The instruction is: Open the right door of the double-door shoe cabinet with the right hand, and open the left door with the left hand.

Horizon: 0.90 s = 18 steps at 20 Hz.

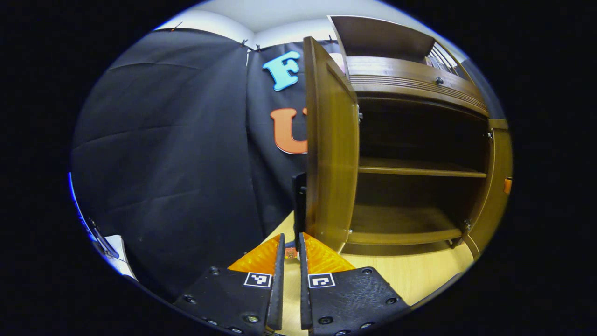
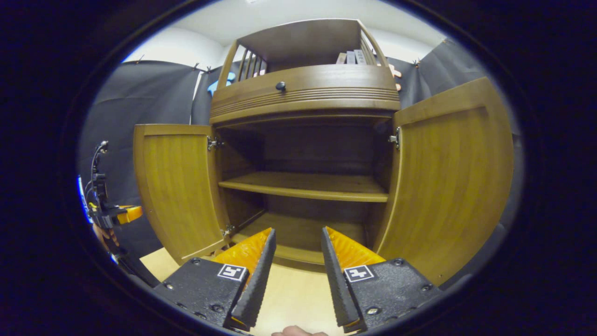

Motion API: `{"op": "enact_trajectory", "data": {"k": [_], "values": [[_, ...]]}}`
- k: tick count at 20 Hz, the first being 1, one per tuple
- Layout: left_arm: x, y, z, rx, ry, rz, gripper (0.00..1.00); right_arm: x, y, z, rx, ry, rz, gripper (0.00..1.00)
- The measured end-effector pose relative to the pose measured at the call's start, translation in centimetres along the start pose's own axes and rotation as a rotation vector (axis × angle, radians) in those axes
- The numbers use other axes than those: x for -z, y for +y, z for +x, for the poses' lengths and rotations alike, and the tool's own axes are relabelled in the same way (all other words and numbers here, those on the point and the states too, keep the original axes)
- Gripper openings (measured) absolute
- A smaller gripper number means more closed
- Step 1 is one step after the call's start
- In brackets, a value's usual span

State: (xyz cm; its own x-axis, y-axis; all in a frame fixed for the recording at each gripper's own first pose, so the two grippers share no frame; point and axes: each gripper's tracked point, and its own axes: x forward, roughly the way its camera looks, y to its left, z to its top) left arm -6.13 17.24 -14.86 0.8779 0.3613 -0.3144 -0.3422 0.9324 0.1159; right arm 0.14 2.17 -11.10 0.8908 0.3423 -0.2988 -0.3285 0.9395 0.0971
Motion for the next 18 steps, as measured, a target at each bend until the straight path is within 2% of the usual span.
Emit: {"op": "enact_trajectory", "data": {"k": [1,4,5,7,8,13,14,17,18], "values": [[-0.4,0.1,-0.4,-0.015,-0.014,0.011,0.14,-0.5,-0.2,-0.1,0.008,-0.013,0.003,0.63],[-2.4,-1.4,-1.7,0.011,-0.05,0.027,0.18,-1.9,-0.5,-0.6,0.005,-0.049,0.0,0.63],[-2.9,-2.3,-2.3,0.03,-0.059,0.025,0.13,-2.7,-0.2,-0.9,-0.016,-0.063,0.001,0.75],[-4.4,-4.2,-3.6,0.059,-0.089,0.024,0.34,-4.0,-0.3,-1.4,-0.027,-0.095,0.007,1.0],[-5.4,-5.2,-4.1,0.074,-0.11,0.023,0.47,-4.2,-0.3,-1.5,-0.031,-0.104,0.009,1.0],[-9.3,-10.6,-6.2,0.174,-0.196,0.005,0.65,-6.0,-0.7,-2.0,-0.047,-0.134,0.006,1.0],[-9.9,-11.5,-6.6,0.189,-0.209,0.003,0.76,-6.2,-0.7,-2.0,-0.049,-0.138,-0.001,1.0],[-11.0,-14.2,-8.0,0.231,-0.234,-0.015,0.86,-6.9,-0.8,-2.2,-0.048,-0.154,-0.019,1.0],[-10.9,-15.0,-8.5,0.249,-0.238,-0.017,0.96,-7.1,-0.7,-2.2,-0.048,-0.161,-0.02,1.0]]}}
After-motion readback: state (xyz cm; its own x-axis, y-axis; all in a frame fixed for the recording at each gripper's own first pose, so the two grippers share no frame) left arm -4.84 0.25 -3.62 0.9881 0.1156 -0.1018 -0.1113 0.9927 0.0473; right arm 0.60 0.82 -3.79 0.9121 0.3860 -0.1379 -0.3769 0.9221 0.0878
